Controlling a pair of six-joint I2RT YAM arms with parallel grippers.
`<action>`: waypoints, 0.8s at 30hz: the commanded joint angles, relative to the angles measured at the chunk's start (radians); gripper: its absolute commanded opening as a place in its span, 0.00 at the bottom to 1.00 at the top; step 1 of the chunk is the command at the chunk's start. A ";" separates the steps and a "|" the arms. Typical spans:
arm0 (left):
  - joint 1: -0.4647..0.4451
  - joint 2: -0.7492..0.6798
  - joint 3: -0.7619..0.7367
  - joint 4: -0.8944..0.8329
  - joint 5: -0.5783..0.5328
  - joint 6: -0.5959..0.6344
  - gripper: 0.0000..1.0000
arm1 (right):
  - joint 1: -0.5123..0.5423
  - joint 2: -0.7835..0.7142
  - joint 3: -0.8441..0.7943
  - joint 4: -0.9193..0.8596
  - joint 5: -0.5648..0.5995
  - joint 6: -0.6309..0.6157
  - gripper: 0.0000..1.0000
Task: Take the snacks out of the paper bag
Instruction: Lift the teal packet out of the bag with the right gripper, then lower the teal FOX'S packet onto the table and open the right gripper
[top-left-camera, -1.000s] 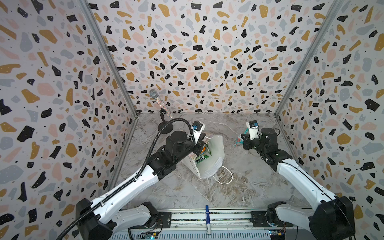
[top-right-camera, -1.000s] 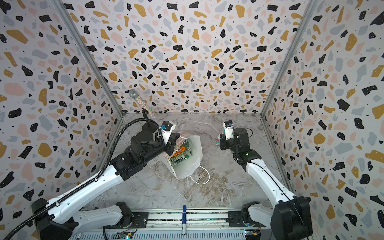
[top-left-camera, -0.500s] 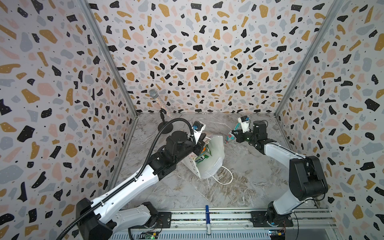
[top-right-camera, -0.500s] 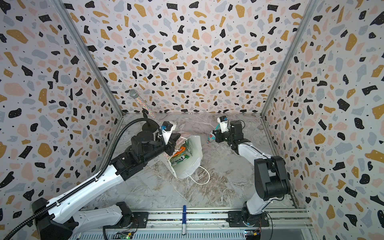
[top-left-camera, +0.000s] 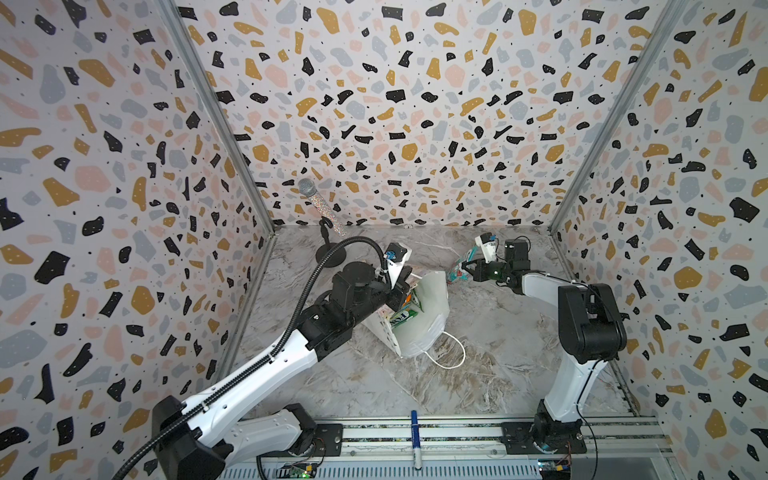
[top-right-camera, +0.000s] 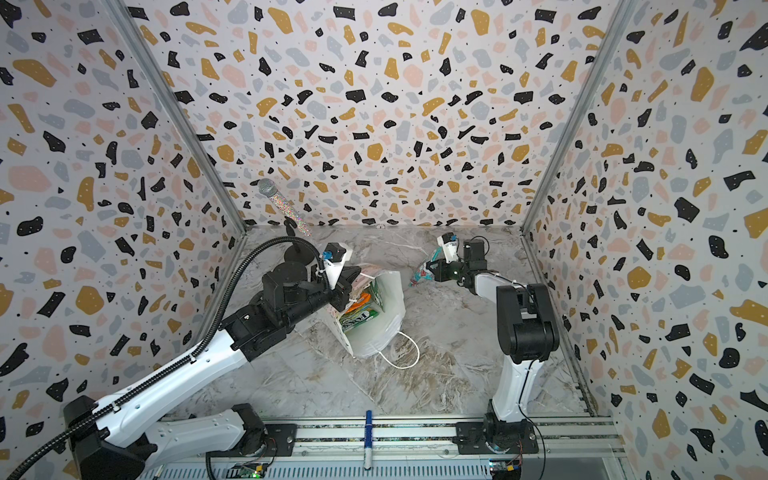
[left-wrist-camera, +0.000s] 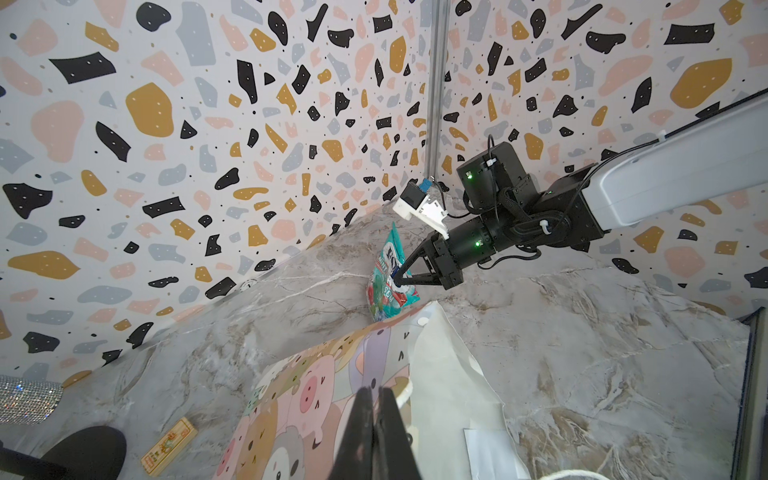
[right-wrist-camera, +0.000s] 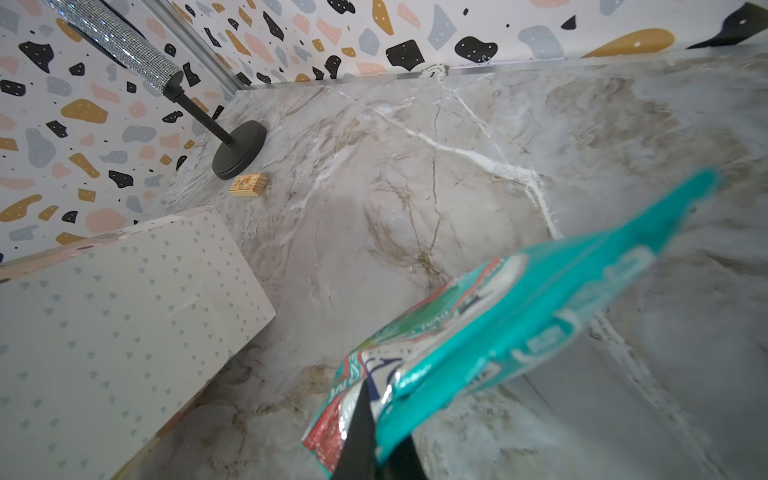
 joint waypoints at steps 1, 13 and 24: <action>0.003 0.002 -0.012 0.051 -0.010 0.011 0.00 | -0.024 0.002 0.006 -0.063 -0.001 -0.032 0.00; 0.002 0.004 -0.010 0.050 -0.011 0.008 0.00 | -0.054 0.035 0.013 -0.109 0.152 -0.043 0.04; 0.003 0.006 -0.009 0.047 -0.013 0.008 0.00 | -0.054 -0.008 -0.003 -0.115 0.239 -0.017 0.33</action>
